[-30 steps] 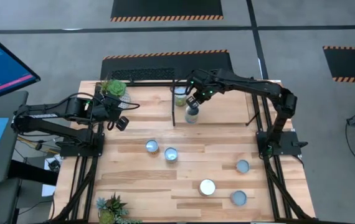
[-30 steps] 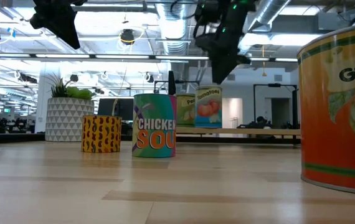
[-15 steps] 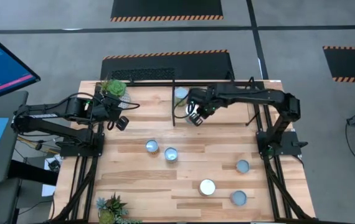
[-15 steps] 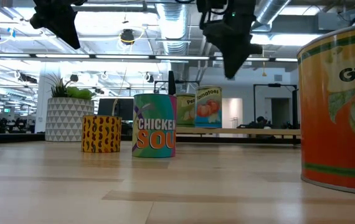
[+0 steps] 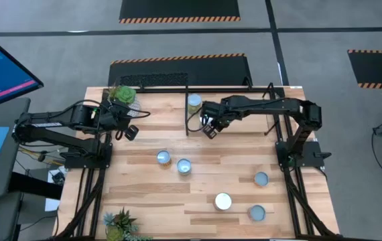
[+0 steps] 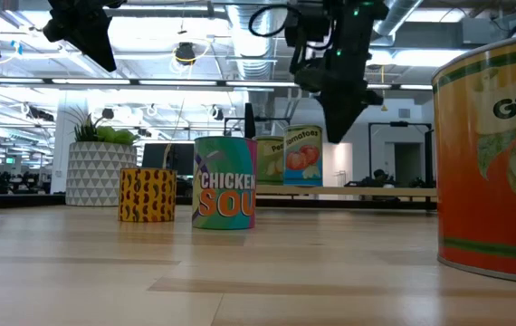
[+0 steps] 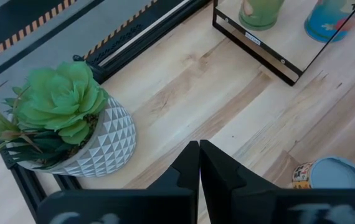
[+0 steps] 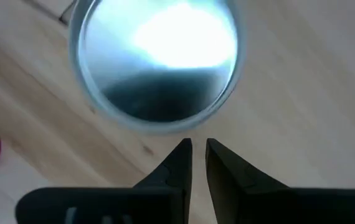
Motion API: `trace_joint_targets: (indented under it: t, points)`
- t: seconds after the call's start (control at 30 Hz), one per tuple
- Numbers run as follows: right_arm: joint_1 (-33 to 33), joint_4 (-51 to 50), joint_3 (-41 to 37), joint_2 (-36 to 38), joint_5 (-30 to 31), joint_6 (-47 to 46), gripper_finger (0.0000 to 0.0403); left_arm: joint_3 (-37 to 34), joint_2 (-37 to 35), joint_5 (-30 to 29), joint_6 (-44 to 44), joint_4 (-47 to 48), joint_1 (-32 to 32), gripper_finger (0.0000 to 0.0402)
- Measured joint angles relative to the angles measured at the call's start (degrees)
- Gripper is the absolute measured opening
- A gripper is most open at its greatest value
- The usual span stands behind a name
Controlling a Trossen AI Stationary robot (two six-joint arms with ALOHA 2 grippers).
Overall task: Pick and place cans onto a shelf
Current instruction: Put the canned tomatoes on the shelf
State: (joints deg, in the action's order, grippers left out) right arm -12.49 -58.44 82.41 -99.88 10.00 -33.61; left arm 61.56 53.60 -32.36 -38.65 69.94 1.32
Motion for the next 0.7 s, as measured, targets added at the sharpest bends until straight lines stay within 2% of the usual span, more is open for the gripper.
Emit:
trace_joint_targets:
  t: [0.53, 0.7]
  points:
    - [-1.92, 15.63, -0.30, 0.13, -2.40, 1.97, 0.0067, 0.00, 0.00, 0.01, -0.02, 0.01, 0.00, 0.0000]
    - [-1.90, 16.90, -0.30, 0.13, -2.84, 1.99, 0.0067, 0.00, 0.00, 0.02, 0.00, 0.01, 0.00, 0.0000]
